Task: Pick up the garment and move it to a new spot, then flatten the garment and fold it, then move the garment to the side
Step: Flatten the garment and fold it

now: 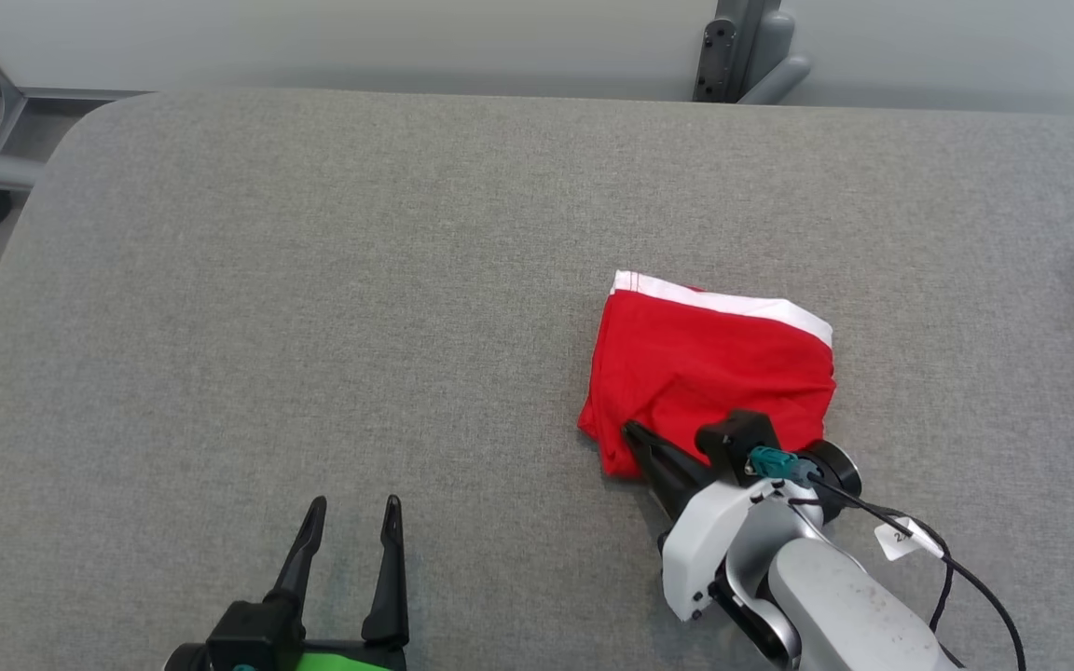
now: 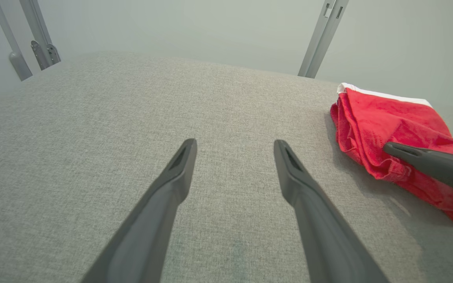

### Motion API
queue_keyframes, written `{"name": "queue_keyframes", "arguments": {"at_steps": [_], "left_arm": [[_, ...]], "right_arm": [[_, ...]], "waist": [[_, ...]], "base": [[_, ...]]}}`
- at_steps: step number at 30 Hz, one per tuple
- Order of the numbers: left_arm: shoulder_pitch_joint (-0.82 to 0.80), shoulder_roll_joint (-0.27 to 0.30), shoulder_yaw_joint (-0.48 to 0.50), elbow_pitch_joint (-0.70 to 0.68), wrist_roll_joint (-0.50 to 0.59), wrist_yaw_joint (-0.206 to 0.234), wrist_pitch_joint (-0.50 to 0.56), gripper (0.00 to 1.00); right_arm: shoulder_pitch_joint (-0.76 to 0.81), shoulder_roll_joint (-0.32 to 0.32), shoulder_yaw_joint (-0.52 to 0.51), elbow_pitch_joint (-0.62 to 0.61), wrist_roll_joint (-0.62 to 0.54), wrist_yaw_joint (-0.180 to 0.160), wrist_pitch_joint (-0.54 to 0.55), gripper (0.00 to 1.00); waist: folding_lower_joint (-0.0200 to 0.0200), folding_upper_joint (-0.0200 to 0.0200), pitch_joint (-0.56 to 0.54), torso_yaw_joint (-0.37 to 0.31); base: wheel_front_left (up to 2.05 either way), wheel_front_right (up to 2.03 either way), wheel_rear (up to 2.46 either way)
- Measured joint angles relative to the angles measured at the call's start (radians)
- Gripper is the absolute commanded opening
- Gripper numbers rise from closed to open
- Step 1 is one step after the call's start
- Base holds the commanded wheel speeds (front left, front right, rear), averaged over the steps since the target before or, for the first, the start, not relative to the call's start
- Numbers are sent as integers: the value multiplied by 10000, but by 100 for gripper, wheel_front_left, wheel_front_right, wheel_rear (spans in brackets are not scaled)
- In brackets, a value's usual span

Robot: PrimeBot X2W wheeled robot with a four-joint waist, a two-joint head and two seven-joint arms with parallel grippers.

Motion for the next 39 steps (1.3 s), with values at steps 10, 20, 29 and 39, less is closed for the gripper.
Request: {"name": "queue_keyframes", "arguments": {"at_steps": [10,20,29,39], "left_arm": [[160,0,10,-10,-25,65,0,100],[528,0,213,82,-109,90,-2,100],[1003,0,374,-94,-153,265,0,100],[804,0,234,-301,-165,259,-13,100]], "right_arm": [[303,48,389,261,13,0,537,0],[622,38,1218,73,466,0,217,0],[1862,-548,-303,-1210,144,-2,-617,0],[2260,-107,-688,-2247,-734,0,370,0]], "waist": [[0,0,-271,-158],[0,0,-754,-284],[0,0,-1377,-486],[0,0,-1033,-577]], "base": [[0,0,0],[0,0,0],[0,0,0],[0,0,0]]}}
